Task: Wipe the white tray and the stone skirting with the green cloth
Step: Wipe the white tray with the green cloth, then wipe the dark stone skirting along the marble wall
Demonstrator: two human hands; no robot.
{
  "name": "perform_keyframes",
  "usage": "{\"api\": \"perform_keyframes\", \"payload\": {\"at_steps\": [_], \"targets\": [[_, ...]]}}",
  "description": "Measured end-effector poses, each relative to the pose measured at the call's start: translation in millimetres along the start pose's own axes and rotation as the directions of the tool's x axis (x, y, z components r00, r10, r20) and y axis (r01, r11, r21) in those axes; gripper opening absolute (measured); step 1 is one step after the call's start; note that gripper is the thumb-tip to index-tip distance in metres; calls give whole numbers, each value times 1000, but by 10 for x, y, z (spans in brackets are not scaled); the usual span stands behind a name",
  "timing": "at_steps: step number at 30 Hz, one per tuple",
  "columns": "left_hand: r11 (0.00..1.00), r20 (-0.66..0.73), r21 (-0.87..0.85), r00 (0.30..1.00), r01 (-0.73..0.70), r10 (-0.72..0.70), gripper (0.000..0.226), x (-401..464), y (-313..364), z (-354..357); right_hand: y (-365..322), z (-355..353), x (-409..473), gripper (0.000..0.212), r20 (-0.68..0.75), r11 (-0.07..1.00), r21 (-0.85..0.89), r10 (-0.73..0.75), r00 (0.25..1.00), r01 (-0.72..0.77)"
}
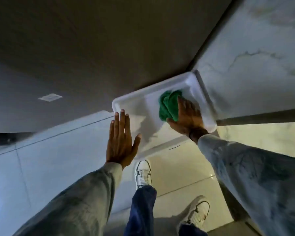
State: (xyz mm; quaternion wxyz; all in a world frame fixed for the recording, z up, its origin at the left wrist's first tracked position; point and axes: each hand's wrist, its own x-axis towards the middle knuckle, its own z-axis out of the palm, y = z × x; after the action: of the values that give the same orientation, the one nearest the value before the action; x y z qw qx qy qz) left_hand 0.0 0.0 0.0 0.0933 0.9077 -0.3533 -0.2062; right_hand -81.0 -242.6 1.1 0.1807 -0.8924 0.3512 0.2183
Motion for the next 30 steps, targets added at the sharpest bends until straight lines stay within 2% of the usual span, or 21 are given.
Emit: {"api": "perform_keyframes", "payload": {"at_steps": [4,8,11,13,16,19,22,24,27,30], "targets": [[998,56,23,996,65,-66,84,159,-181,772,54,570,643,103,-10,987,116,117,993,-115],[997,24,76,1000,7,-9,83,158,-256,1138,54,857,817,79,-49,984,94,155,987,-150],[995,22,102,1000,13,-15,82,174,-262,1114,73,717,831,58,-97,991,84,110,989,-102],[994,55,107,998,-1,-5,82,142,-198,1002,110,508,737,57,-50,989,129,81,995,-74],[993,96,117,995,-9,-2,81,38,0,754,236,170,370,58,12,941,313,131,991,-128],[984,137,146,987,-102,82,82,-146,343,497,395,-68,-234,55,-61,891,428,193,979,-149],[958,195,196,966,-208,170,82,-322,802,348,658,-185,-845,46,-160,787,584,350,923,-198],[939,211,178,944,-294,255,81,-431,1114,364,907,-167,-1246,43,-169,694,686,442,881,-216],[910,256,82,891,-405,374,80,-579,1523,603,1359,98,-1762,39,-107,517,813,585,804,-268],[859,311,40,823,-510,475,79,-659,1830,1096,1880,621,-2052,38,-7,374,855,701,713,-358]]}}
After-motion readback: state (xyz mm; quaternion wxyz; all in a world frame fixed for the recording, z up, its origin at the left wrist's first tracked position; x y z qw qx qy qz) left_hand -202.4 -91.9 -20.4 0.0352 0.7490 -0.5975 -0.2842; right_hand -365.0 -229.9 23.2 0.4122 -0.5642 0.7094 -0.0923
